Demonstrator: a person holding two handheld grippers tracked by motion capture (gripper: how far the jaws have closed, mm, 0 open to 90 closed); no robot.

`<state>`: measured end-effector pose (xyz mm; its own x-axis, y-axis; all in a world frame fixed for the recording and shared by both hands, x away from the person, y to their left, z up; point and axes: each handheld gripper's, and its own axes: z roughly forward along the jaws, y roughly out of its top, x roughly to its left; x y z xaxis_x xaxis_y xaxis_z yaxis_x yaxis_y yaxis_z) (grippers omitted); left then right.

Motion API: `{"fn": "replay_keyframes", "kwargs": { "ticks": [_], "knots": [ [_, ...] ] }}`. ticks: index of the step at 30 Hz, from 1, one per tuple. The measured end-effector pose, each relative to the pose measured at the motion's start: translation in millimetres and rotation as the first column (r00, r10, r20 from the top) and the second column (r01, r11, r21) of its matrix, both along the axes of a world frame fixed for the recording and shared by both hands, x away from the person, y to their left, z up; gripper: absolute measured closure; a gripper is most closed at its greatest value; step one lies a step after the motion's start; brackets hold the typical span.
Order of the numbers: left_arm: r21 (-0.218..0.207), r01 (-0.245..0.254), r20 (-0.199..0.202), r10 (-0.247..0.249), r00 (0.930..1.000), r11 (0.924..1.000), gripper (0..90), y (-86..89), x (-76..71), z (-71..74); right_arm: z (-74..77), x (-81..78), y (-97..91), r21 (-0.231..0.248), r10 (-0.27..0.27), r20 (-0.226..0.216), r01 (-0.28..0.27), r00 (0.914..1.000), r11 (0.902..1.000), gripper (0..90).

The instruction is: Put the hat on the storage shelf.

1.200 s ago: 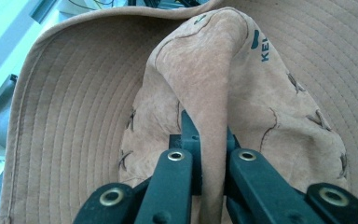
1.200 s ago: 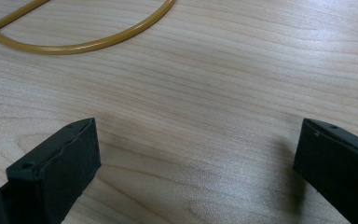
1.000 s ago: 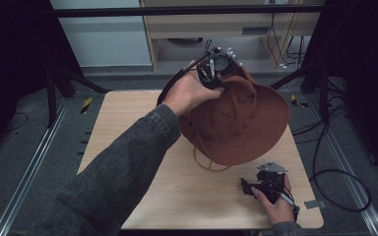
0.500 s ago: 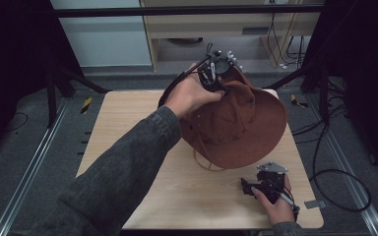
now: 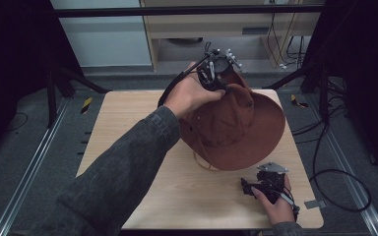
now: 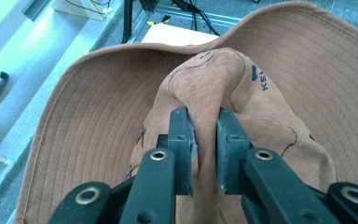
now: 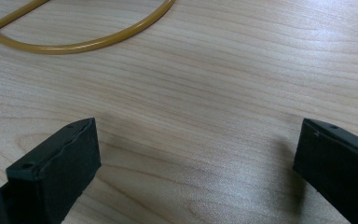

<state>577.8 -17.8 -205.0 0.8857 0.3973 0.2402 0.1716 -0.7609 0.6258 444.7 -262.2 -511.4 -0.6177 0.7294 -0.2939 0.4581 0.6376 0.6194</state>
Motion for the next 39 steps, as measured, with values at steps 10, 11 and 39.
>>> {"fn": "replay_keyframes", "kwargs": {
  "ticks": [10,11,39],
  "knots": [
    [-0.001,-0.002,0.005,0.002,1.0000,1.0000,77.0,4.7,0.1,1.7,0.1,0.0,0.0,-0.001,0.000,-0.001,0.000,1.0000,1.0000,0.4],
    [-0.001,-0.003,0.005,0.003,1.0000,1.0000,76.8,5.2,0.0,1.9,0.1,0.0,0.0,0.000,0.000,-0.001,0.000,1.0000,1.0000,0.4],
    [-0.161,0.021,0.078,-0.009,0.9969,0.9868,13.7,56.4,-41.5,2.5,0.0,0.0,0.1,-0.001,0.000,0.000,0.000,1.0000,1.0000,0.5]
  ]
}}
